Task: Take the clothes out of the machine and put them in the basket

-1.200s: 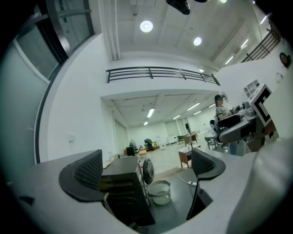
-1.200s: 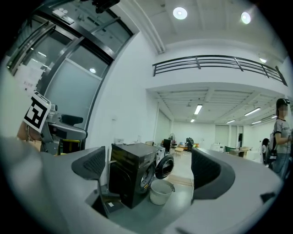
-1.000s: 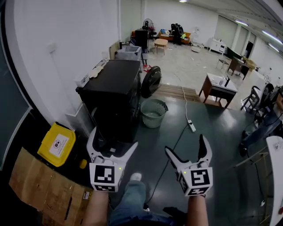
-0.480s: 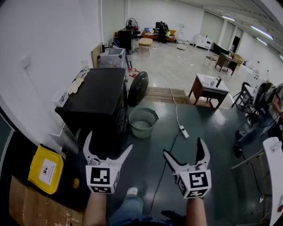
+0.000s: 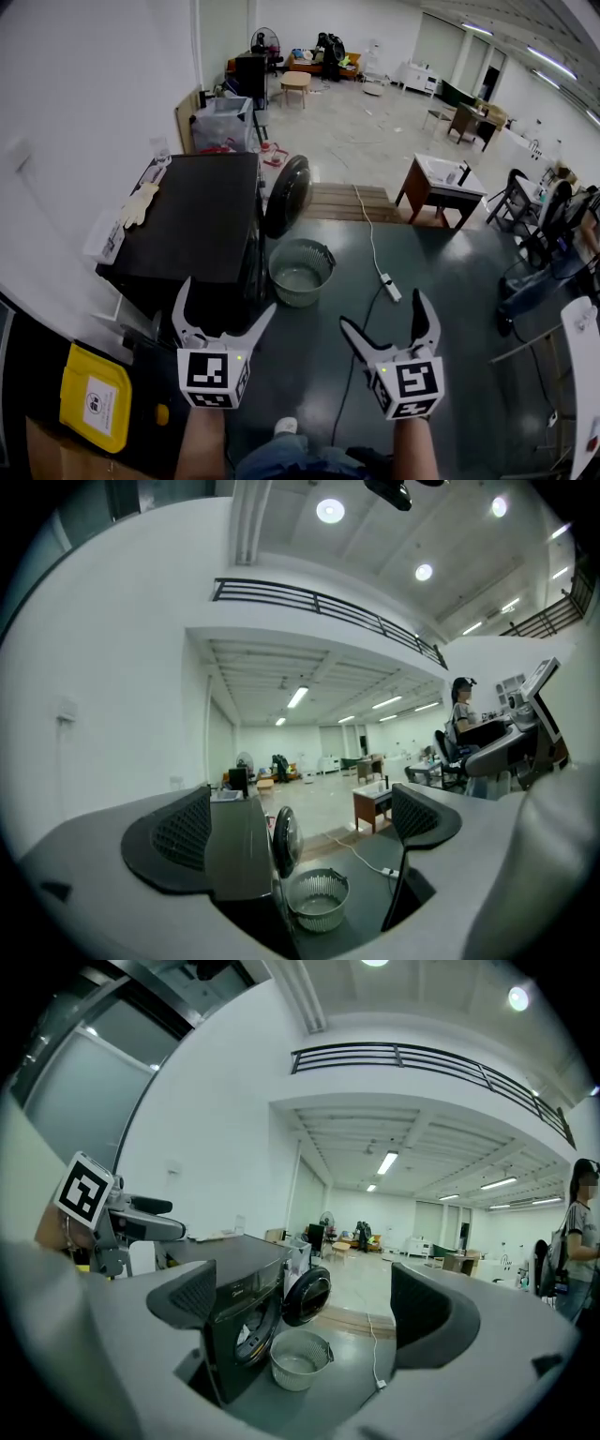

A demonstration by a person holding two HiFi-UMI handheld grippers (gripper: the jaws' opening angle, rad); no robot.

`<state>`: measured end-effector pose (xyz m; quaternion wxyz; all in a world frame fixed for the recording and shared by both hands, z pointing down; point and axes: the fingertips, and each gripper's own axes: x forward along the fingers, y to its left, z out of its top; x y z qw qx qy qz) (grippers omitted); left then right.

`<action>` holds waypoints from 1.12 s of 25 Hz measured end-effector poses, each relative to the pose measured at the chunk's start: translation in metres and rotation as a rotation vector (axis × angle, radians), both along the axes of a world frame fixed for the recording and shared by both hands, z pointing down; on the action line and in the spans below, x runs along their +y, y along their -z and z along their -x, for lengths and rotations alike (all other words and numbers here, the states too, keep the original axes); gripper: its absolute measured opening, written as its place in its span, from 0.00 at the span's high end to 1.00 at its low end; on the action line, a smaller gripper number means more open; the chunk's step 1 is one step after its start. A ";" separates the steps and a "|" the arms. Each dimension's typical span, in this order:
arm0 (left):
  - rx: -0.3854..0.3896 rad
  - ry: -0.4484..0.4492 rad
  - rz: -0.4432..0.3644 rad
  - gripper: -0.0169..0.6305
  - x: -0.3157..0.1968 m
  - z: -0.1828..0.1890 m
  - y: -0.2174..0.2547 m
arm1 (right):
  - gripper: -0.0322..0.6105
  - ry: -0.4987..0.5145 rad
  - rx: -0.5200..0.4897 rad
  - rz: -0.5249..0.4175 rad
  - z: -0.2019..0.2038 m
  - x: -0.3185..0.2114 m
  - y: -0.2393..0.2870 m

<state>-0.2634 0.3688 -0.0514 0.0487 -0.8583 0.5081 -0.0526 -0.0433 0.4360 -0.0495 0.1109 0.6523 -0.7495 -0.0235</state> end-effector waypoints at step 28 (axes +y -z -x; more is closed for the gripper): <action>-0.061 0.040 0.028 0.09 -0.149 -0.043 -0.026 | 0.07 -0.001 -0.056 0.026 -0.046 -0.165 -0.026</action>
